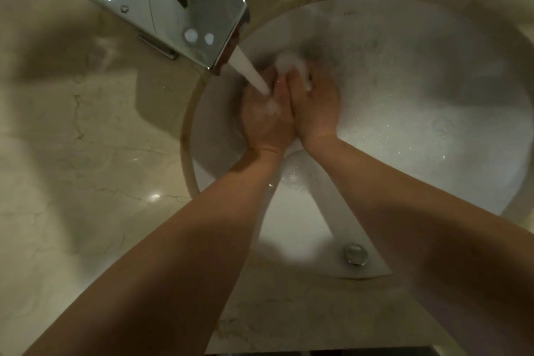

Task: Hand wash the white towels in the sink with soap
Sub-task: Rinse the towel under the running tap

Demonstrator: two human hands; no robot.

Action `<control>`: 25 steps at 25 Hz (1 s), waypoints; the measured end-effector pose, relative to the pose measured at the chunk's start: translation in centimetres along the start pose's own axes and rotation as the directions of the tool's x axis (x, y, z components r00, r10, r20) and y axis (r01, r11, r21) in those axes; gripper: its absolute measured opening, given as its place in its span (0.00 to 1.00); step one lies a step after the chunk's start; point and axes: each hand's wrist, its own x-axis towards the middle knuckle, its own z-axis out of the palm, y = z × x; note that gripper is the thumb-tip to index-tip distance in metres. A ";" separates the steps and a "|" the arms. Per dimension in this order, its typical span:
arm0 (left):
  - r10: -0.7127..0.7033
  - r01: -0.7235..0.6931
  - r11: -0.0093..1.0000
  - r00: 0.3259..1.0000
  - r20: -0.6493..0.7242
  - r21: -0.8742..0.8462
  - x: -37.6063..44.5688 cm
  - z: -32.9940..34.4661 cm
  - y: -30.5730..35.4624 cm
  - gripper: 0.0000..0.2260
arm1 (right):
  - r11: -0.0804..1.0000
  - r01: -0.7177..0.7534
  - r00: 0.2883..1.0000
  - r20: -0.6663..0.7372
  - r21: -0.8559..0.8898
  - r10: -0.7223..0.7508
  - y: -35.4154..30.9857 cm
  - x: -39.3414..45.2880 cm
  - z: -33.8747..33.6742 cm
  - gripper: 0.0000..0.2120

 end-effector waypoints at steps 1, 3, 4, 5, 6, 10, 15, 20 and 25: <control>0.019 -0.019 1.000 1.000 -0.011 -0.002 0.4 0.3 -0.1 0.16 | 1.000 -0.005 1.000 -0.012 -0.016 0.005 0.1 0.5 0.1 0.18; 0.063 -0.061 0.996 0.998 -0.025 0.065 1.0 0.6 -0.1 0.15 | 0.996 0.060 0.997 -0.036 -0.064 -0.062 0.4 1.5 0.4 0.21; 0.118 -0.114 0.980 0.993 -0.016 0.165 1.2 0.9 -0.5 0.13 | 0.992 0.086 0.996 -0.028 -0.092 -0.089 0.6 2.0 0.5 0.20; 0.199 -0.194 0.942 0.980 0.010 0.273 1.2 1.3 -0.9 0.13 | 0.987 0.097 0.995 -0.012 -0.127 -0.099 0.7 2.5 0.6 0.18; 0.257 -0.260 0.884 0.965 0.061 0.388 1.4 1.7 -1.8 0.14 | 0.971 0.124 0.992 0.020 -0.204 -0.123 0.6 2.9 0.4 0.16; -0.018 -0.057 0.857 0.990 0.140 0.512 1.5 3.1 -2.4 0.17 | 0.782 0.360 0.933 0.190 -0.509 -0.306 -0.4 3.7 0.3 0.17; 0.129 -0.135 0.855 0.991 0.047 0.501 1.8 2.8 -1.4 0.16 | 0.945 0.240 0.971 0.069 -0.223 -0.231 -0.4 3.2 -0.1 0.21; -0.270 0.335 0.927 0.908 -0.320 0.168 -0.7 1.1 2.2 0.26 | 0.997 -0.077 0.996 0.043 -0.016 0.078 -0.7 2.3 -0.8 0.16; -0.582 0.673 0.739 0.663 -0.471 0.035 -1.3 0.6 4.4 0.38 | 0.992 -0.117 0.982 0.146 -0.042 0.121 -0.6 1.1 -1.8 0.19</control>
